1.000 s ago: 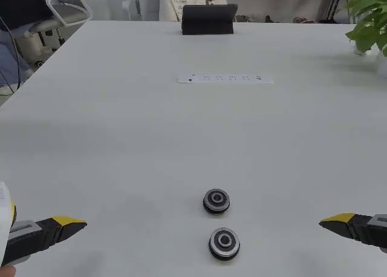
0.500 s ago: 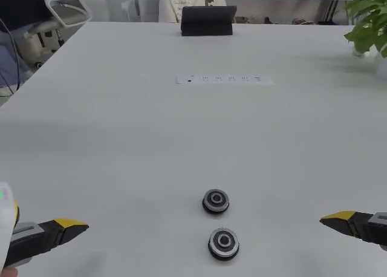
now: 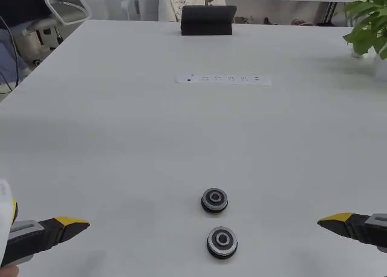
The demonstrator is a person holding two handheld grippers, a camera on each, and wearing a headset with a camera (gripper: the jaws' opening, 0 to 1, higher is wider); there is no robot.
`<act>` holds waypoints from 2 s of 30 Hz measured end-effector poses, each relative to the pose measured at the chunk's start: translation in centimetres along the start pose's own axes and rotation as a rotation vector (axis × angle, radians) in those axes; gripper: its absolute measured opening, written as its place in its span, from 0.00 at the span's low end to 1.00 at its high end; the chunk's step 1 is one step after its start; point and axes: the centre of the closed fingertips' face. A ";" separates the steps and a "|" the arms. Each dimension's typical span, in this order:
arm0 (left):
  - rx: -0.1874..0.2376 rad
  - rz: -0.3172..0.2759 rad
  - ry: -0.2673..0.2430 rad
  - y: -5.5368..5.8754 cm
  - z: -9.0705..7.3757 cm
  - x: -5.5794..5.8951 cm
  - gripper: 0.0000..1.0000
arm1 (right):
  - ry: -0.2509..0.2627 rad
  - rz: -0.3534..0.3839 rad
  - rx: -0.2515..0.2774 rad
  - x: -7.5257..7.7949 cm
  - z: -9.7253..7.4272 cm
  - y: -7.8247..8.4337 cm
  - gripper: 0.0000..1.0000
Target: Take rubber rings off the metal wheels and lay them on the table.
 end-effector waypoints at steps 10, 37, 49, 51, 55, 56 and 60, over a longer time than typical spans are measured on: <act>-0.005 -0.014 0.002 0.1 0.1 0.1 0.94 | -0.006 -0.003 -0.011 -0.2 0.1 0.2 0.87; 0.004 -0.012 0.035 -0.1 0.2 0.6 0.94 | -0.005 0.010 -0.012 0.0 0.0 0.2 0.86; 0.002 0.042 0.030 -0.5 -0.1 0.5 0.93 | 0.023 -0.024 0.015 0.4 -0.4 -0.5 0.85; 0.009 0.053 0.024 -0.8 -0.2 0.4 0.93 | 0.022 -0.003 0.030 0.4 -0.6 -0.8 0.85; 0.041 0.061 0.020 -2.0 -0.6 0.5 0.93 | 0.018 -0.013 0.027 0.3 -0.6 -0.9 0.83; 0.044 0.062 0.021 -2.2 -0.7 0.5 0.93 | 0.014 -0.013 0.024 0.2 -0.6 -0.9 0.83; 0.052 0.074 0.011 -2.6 -0.9 0.3 0.93 | -0.002 -0.020 0.035 -0.1 -0.8 -1.4 0.79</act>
Point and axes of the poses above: the centre of the closed fingertips' face, and the gripper's own axes: z roughly forward along the fingers, x roughly to its right, y roughly out of its underside, and after that the axes turned 7 degrees about x, right-handed
